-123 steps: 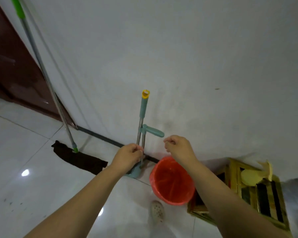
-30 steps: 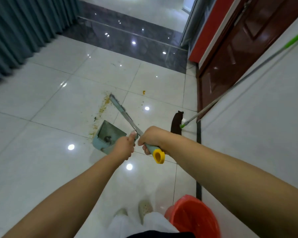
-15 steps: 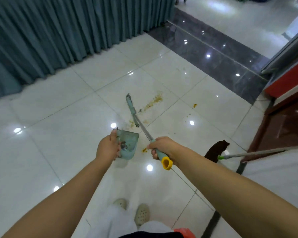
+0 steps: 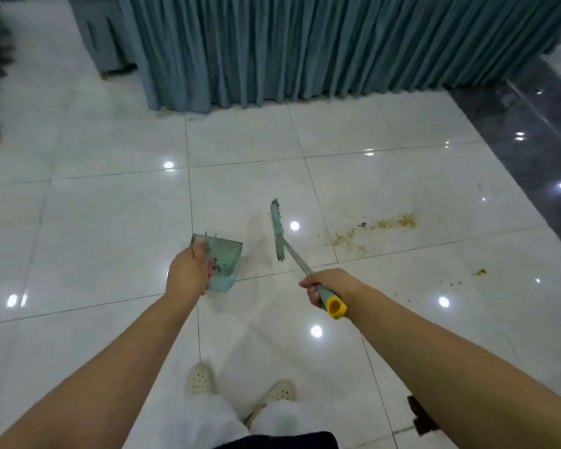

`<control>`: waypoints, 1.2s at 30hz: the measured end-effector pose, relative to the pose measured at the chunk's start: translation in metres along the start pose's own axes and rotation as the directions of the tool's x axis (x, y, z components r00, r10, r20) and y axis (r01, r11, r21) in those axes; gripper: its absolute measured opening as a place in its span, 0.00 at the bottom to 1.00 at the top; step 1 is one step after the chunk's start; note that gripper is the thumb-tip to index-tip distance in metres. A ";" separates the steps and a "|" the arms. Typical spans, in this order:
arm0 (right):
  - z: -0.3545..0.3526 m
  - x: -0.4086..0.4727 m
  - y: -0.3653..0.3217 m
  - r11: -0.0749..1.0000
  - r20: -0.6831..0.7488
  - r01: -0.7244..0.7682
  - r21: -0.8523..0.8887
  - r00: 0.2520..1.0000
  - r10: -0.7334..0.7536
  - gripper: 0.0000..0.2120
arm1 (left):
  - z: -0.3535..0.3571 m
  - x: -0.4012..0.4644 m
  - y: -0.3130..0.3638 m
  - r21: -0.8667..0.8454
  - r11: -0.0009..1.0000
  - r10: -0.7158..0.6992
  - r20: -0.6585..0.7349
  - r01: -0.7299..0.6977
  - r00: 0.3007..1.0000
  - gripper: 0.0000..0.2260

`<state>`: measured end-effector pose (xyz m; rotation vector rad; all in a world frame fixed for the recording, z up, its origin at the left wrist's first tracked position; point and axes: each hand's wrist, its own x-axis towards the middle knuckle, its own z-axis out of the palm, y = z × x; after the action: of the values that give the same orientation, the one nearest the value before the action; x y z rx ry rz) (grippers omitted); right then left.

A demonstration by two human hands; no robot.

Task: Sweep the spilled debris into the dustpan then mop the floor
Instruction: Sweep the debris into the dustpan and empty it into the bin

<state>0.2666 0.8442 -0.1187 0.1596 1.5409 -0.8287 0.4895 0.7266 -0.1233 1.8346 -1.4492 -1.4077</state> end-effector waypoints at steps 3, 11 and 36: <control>0.041 0.009 0.002 0.995 0.020 -0.042 -0.091 0.999 0.044 0.03 | -0.045 0.017 -0.022 -0.061 0.998 -0.028 -0.125 0.021 0.992 0.27; 0.182 0.026 0.011 0.966 0.109 -0.121 -0.230 0.983 0.149 0.04 | -0.173 0.058 -0.075 -0.174 0.984 -0.099 -0.375 0.035 0.922 0.26; 0.393 0.104 0.057 0.908 0.150 -0.323 -0.266 0.917 0.370 0.02 | -0.331 0.111 -0.166 -0.392 0.913 -0.349 -0.602 0.115 0.718 0.24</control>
<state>0.5992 0.6197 -0.2054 0.1669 1.3572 -0.3616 0.8539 0.6054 -0.1705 2.0359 -0.5885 -0.8543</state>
